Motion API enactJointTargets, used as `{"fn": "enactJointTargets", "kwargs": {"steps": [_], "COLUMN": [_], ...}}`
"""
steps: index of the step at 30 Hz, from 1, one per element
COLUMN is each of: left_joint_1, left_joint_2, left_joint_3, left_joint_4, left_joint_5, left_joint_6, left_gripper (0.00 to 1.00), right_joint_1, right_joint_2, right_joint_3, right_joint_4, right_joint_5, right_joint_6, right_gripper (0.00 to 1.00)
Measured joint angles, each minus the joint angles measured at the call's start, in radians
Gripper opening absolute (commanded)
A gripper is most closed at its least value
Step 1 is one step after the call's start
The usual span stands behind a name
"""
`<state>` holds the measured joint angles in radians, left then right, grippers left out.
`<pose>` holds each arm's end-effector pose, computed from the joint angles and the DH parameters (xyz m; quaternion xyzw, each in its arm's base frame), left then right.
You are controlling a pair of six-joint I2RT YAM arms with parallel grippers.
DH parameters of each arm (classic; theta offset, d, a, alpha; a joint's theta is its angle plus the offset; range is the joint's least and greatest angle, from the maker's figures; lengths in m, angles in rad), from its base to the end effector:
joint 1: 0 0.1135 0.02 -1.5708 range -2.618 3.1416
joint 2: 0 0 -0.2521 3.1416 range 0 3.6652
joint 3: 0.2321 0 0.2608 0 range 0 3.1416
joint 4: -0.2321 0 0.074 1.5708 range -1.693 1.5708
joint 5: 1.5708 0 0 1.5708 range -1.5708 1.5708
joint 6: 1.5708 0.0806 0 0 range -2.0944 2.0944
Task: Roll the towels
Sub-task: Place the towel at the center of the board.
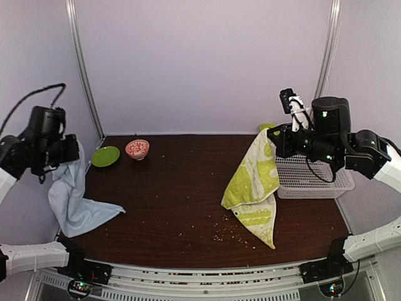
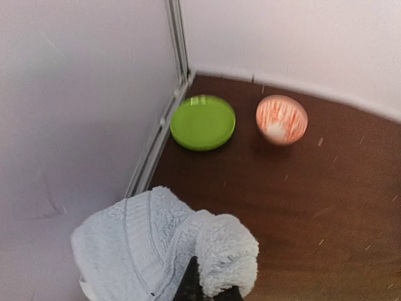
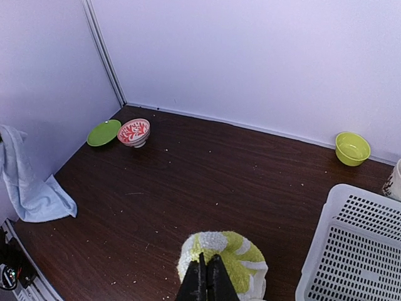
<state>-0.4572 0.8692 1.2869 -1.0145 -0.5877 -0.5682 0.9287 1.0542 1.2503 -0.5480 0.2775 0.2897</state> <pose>0.1827 -0.0401 0.3846 -0.1822 0.8370 0.0033 0.5159 0.1824 0.2070 0.3888 -0.1799 0.7959 0.2314 0.5298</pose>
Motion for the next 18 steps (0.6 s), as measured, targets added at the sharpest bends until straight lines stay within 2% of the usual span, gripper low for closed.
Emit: {"fn": "enactJointTargets", "kwargs": {"steps": [3,5,9,10,14,15,18], "left_joint_1": [0.014,0.040,0.065,0.065,0.063,0.058,0.046], "left_joint_2": [0.109,0.156,0.166,0.164,0.163,0.161,0.134], "left_joint_3": [-0.205,-0.287,-0.345,-0.353,-0.393,-0.396,-0.391], "left_joint_4": [0.013,0.019,0.050,0.076,0.163,0.178,0.216], "left_joint_5": [0.048,0.076,0.117,0.138,0.253,0.282,0.338], "left_joint_6": [-0.003,-0.003,-0.005,-0.006,-0.003,0.000,0.007], "left_gripper": [0.00,0.00,0.00,0.09,0.84,0.96,0.98], "right_joint_1": [0.000,0.000,0.000,0.000,0.000,0.000,0.000], "right_joint_2": [0.037,0.067,0.130,0.143,0.227,0.249,0.308], "right_joint_3": [-0.016,-0.021,-0.018,-0.012,0.078,0.117,0.254], "right_joint_4": [0.016,0.019,0.035,0.036,0.033,0.035,0.024], "right_joint_5": [-0.016,-0.027,-0.056,-0.062,-0.099,-0.106,-0.142], "right_joint_6": [0.005,0.007,0.013,0.013,0.013,0.013,0.013], "right_gripper": [0.00,0.00,0.00,0.00,0.00,0.00,0.00]}}
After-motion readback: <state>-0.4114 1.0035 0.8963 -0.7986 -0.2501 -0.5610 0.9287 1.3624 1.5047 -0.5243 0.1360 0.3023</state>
